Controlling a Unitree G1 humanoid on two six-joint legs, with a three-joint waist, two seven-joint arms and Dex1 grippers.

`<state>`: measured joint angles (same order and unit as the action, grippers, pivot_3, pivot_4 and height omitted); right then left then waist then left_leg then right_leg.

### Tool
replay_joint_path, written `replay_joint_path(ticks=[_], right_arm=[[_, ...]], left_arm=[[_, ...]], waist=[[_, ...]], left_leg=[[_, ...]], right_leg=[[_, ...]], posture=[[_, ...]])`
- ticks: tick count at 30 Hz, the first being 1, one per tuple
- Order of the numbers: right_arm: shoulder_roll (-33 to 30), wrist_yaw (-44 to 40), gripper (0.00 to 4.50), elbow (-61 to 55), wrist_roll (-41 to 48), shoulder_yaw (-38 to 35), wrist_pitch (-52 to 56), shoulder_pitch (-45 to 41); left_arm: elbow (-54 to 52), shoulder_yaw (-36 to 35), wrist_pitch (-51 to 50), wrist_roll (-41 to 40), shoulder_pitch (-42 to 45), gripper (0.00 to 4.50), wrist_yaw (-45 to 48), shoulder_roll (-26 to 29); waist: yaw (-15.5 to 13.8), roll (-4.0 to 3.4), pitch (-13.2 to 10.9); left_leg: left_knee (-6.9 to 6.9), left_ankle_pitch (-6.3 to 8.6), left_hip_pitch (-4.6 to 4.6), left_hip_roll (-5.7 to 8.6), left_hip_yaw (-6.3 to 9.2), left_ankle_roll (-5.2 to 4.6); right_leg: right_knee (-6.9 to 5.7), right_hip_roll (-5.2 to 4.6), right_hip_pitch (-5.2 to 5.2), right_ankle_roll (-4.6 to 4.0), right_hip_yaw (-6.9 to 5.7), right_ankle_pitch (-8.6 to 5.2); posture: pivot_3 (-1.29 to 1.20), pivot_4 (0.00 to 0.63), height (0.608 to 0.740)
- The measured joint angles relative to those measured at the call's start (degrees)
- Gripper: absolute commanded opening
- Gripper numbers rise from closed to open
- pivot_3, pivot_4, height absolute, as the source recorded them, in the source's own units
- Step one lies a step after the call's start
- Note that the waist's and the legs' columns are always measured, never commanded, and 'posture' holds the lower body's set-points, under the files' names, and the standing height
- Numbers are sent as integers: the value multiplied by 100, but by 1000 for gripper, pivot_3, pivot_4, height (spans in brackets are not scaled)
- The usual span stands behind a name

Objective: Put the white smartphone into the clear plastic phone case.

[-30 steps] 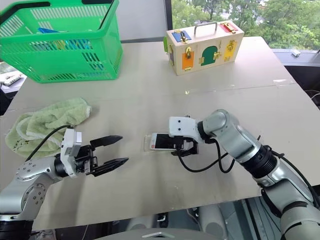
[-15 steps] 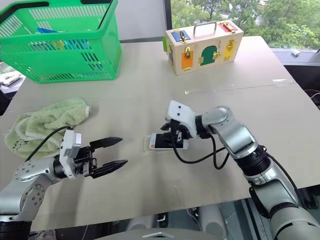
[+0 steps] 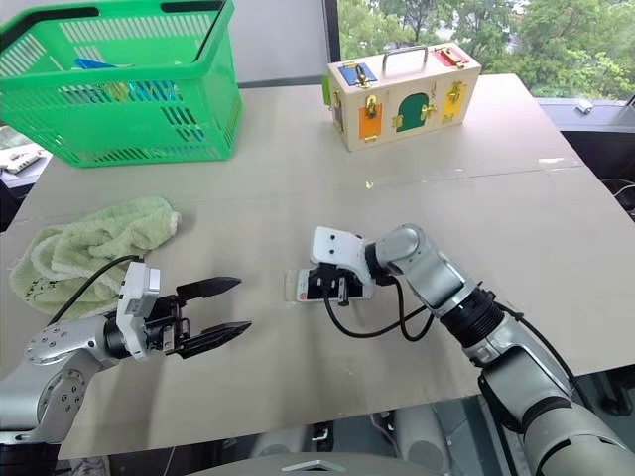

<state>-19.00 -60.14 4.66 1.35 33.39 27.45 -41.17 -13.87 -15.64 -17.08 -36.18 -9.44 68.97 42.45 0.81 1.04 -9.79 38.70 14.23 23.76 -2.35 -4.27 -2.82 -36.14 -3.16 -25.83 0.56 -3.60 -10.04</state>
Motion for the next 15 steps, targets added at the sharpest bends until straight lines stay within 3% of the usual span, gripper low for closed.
replay_joint_path(ticks=[15], right_arm=[[41, -186, 48, 331, -253, -28, -738, 75]], left_arm=[[-15, 0, 9, 2, -40, 4500, -63, -7]], waist=[[-2, -33, 68]], left_leg=[[-10, 14, -10, 3, -2, 28]], right_leg=[[7, -43, 10, -1, -42, 0]], posture=[[0, 150, 740]])
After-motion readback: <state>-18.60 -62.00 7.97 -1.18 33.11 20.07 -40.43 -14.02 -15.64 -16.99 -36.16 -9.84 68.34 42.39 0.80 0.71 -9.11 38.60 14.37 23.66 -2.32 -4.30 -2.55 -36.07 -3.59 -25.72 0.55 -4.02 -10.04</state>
